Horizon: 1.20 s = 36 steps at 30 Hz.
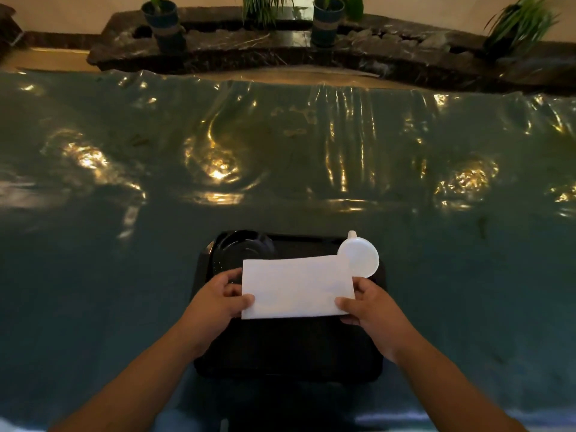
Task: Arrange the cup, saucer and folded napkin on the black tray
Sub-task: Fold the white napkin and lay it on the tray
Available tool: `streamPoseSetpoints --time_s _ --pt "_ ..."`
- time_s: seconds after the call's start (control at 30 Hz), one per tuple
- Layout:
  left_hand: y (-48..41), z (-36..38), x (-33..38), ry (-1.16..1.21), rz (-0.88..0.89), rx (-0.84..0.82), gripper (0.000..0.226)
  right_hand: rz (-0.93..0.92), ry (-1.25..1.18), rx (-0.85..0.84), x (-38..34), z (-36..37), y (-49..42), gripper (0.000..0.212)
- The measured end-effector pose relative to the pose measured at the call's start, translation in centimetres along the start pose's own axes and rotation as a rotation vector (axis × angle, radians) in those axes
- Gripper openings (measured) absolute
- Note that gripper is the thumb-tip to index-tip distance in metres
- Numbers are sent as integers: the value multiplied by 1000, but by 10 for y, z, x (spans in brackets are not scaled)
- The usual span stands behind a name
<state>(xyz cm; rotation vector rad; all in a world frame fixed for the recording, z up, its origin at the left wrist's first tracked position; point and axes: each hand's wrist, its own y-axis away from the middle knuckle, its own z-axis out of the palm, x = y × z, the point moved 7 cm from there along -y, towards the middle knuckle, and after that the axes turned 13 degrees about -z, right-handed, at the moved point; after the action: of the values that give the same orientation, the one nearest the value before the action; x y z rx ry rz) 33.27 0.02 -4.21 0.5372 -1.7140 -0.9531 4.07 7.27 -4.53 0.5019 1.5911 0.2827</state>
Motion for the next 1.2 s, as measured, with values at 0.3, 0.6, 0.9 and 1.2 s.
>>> streamPoseSetpoints --time_s 0.3,0.6,0.9,1.2 --pt "-1 10 -39 -83 -67 113 9 87 192 -12 47 12 16 9" --pt "0 6 -58 -639 183 469 47 -396 1174 7 33 19 26 40" --pt "-14 67 -76 -1233 644 350 63 -622 1318 -167 67 57 27 66" --pt "-37 59 -88 -1332 700 317 60 -612 1341 -263 81 52 20 56"
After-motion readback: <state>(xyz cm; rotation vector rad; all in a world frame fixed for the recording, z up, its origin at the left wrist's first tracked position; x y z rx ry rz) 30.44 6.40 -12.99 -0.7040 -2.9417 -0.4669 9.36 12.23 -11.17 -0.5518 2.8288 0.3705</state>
